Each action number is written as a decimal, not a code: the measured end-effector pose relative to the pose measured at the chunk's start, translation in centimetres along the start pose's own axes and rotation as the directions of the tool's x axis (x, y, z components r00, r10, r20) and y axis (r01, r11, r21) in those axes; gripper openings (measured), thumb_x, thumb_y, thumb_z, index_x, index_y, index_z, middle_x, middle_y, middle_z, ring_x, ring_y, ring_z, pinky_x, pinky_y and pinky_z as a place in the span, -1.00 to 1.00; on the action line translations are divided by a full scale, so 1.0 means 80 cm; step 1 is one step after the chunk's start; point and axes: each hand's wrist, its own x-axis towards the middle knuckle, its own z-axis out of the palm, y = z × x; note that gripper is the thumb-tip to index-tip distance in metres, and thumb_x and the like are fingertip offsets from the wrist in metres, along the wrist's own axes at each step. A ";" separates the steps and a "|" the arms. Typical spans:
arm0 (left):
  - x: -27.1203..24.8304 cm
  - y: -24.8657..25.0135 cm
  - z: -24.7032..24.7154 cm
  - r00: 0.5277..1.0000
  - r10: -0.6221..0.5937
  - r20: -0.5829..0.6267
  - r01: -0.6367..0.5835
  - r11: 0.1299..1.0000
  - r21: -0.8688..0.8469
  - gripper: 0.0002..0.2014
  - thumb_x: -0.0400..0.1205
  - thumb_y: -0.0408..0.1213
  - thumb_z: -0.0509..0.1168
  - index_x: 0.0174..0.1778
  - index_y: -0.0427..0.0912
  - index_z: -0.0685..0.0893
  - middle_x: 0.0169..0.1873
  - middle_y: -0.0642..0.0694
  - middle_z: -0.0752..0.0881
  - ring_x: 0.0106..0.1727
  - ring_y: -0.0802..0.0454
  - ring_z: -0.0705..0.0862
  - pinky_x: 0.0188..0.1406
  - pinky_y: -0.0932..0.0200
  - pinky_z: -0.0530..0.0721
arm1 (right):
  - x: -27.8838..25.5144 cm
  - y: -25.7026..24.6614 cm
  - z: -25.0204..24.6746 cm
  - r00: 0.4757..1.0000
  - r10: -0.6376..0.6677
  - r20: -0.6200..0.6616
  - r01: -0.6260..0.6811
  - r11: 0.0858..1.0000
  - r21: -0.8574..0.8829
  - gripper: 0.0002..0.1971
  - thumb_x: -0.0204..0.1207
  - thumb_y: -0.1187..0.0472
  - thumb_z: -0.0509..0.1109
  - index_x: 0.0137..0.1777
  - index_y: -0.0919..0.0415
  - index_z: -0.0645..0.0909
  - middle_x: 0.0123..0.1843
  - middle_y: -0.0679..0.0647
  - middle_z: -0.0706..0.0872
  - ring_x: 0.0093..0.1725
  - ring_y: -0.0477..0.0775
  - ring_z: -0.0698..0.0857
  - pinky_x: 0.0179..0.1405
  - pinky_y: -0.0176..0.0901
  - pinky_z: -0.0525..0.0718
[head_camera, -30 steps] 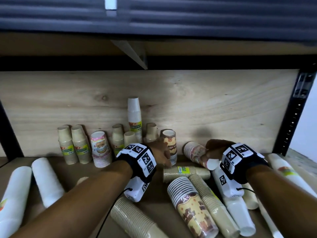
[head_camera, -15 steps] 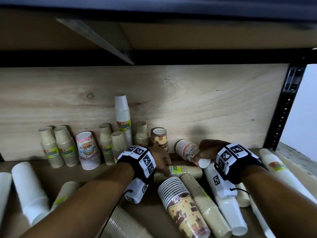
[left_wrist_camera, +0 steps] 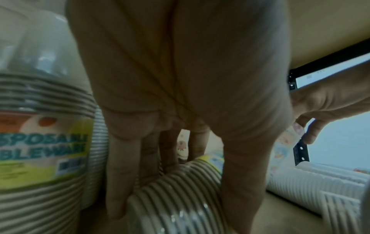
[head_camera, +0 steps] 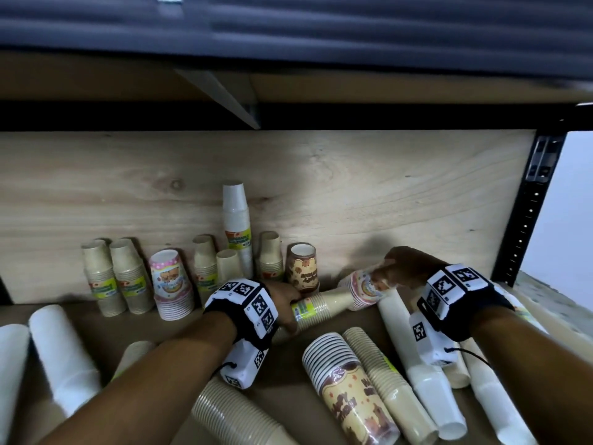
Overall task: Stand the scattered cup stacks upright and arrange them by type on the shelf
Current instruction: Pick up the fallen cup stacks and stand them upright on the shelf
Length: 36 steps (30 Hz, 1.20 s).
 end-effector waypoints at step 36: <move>-0.032 -0.016 -0.022 0.932 -0.056 -0.359 -0.232 0.671 -0.705 -0.45 0.47 -0.38 0.49 0.28 0.02 0.39 0.05 0.17 0.57 0.01 0.11 0.64 -0.30 0.13 0.79 | -0.031 -0.067 -0.008 0.988 -0.145 0.044 0.149 0.982 -0.117 -0.52 0.57 0.17 0.42 0.45 0.28 0.49 0.39 0.20 0.56 0.29 0.18 0.61 -0.05 -0.18 0.60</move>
